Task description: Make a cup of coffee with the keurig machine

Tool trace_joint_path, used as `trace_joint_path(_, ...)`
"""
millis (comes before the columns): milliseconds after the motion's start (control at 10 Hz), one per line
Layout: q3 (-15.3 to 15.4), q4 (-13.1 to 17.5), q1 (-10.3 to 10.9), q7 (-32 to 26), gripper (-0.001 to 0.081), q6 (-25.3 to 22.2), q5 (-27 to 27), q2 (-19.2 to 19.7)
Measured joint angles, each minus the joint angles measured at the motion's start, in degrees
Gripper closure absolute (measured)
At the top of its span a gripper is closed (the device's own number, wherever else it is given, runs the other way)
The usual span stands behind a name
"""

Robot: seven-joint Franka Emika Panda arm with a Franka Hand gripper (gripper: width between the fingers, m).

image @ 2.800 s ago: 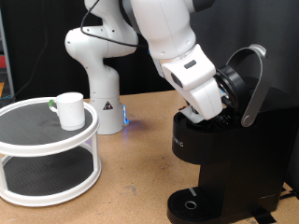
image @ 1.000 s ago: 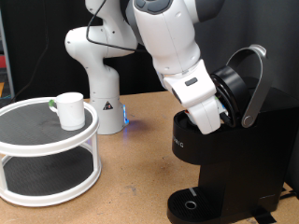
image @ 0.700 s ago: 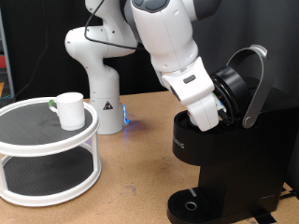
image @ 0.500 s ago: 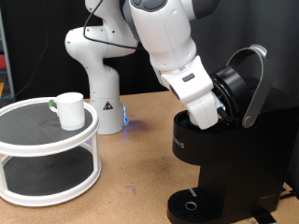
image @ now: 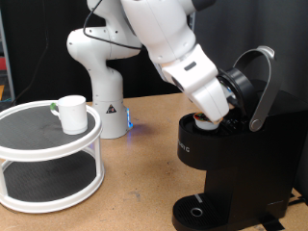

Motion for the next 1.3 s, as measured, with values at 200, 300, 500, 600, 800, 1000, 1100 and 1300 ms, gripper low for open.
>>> trace_joint_path(200,-0.5,-0.2,-0.5,-1.2,-0.0002,-1.8,0.5,-2.3)
trace_joint_path(300,-0.7,-0.3,-0.6,-1.3,-0.0002,-2.7,0.5,-3.3)
trace_joint_path(500,-0.9,-1.3,-0.6,-1.3,-0.0002,-3.5,-0.2,-4.7)
trace_joint_path(600,-0.9,-1.9,-0.6,-1.3,-0.0002,-3.5,-1.0,-5.1)
trace_joint_path(800,-0.5,-3.0,-0.6,-1.2,-0.0002,-3.2,-2.3,-5.2)
trace_joint_path(1000,0.1,-4.4,-0.6,-1.2,-0.0002,-1.8,-2.9,-5.2)
trace_joint_path(1100,0.5,-5.1,-0.6,-1.2,-0.0002,-0.8,-3.1,-5.2)
trace_joint_path(1300,0.9,-6.4,-0.5,-1.1,-0.0002,0.8,-3.2,-5.2)
